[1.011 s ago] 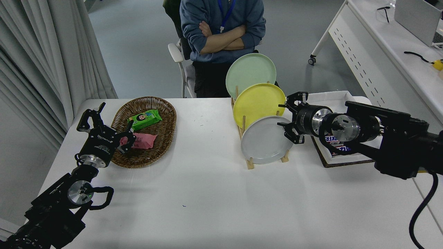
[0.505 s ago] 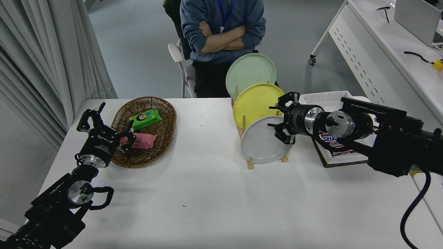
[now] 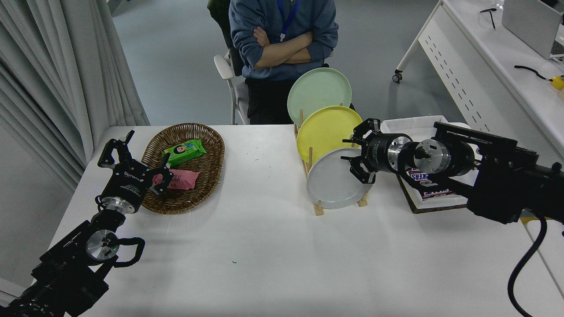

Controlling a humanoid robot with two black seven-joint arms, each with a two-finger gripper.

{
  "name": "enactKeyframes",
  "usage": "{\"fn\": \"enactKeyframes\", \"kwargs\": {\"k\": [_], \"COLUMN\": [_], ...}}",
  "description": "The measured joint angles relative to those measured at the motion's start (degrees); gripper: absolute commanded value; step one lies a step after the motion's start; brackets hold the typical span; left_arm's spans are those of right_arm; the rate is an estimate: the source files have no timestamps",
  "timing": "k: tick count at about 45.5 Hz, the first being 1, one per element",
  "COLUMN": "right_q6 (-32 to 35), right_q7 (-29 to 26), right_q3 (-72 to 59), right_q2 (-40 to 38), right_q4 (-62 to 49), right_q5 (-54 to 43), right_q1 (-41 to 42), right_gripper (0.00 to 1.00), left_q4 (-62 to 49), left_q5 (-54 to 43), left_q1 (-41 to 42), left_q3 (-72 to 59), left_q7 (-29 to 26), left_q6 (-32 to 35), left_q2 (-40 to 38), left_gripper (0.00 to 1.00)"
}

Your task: Place the plate on the table

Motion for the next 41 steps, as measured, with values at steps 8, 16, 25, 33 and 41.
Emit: {"fn": "enactKeyframes", "kwargs": {"k": [8,16,25,33,41], "right_q6": [-0.26,-0.38,-0.44,-0.45,-0.46], "right_q7": [-0.04,-0.1,-0.54,-0.87,-1.36], "right_q3": [0.29,0.42,0.49,0.68,1.24], "right_q2": [0.15,0.23,0.26,0.27,0.28], "right_q4": [-0.61,-0.91,-1.04,-1.07,-1.07], "right_q5": [0.04,0.09,0.15,0.18,0.18], "right_q1": [-0.04,-0.06,-0.09,-0.13,-0.19], "right_gripper": [0.38,0.31,0.25,0.21,0.2], "left_q4": [0.0,0.0,0.0,0.01,0.01], "left_q5": [0.0,0.0,0.0,0.0,0.0], "left_q1": [0.0,0.0,0.0,0.0,0.0], "left_q3": [0.0,0.0,0.0,0.0,0.0], "left_q7": [0.0,0.0,0.0,0.0,0.0], "left_q6": [0.0,0.0,0.0,0.0,0.0], "left_q2": [0.0,0.0,0.0,0.0,0.0], "left_gripper": [1.0,1.0,1.0,1.0,1.0]}}
